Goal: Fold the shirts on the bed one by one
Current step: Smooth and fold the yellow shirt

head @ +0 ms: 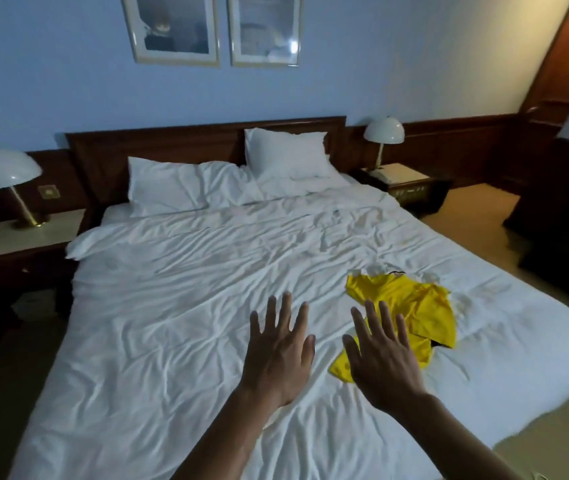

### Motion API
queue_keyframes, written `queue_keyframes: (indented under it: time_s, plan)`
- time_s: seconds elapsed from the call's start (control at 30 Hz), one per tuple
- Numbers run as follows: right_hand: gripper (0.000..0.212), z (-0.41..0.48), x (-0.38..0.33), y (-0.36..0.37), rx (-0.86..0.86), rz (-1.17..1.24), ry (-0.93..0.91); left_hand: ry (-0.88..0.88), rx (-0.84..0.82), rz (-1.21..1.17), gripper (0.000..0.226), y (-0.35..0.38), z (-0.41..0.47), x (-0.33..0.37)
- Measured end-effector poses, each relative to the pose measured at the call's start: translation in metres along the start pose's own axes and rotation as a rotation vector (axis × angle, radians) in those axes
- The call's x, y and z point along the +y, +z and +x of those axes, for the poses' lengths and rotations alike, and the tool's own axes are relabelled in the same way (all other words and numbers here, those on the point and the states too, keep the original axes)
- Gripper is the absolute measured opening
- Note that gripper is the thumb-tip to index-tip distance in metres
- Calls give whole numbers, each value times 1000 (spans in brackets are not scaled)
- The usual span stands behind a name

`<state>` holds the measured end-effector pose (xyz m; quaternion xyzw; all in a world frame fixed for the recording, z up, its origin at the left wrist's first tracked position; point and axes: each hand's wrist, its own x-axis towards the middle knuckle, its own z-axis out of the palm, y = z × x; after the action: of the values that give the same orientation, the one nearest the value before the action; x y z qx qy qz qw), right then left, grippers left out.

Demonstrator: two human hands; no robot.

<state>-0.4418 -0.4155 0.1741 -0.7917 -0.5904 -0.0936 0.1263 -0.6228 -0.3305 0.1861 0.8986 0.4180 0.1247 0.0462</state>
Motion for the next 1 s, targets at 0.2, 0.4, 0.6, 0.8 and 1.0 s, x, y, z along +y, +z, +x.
queue_keyframes:
  time_s: [0.2,0.4,0.6,0.8,1.0]
  plan:
    - [70,68,60,6,35,-51,149,181,-1,-15,62,25,124,22]
    - [64,119,139,34,29,-57,243,262,-53,-37,73,62,222,59]
    - [68,184,244,80,-78,-68,269,280,-124,-55,78,121,328,113]
    - [69,264,371,143,-183,-34,246,219,-120,-90,59,214,455,181]
    - [81,315,483,225,-365,55,261,199,-200,-73,48,322,564,231]
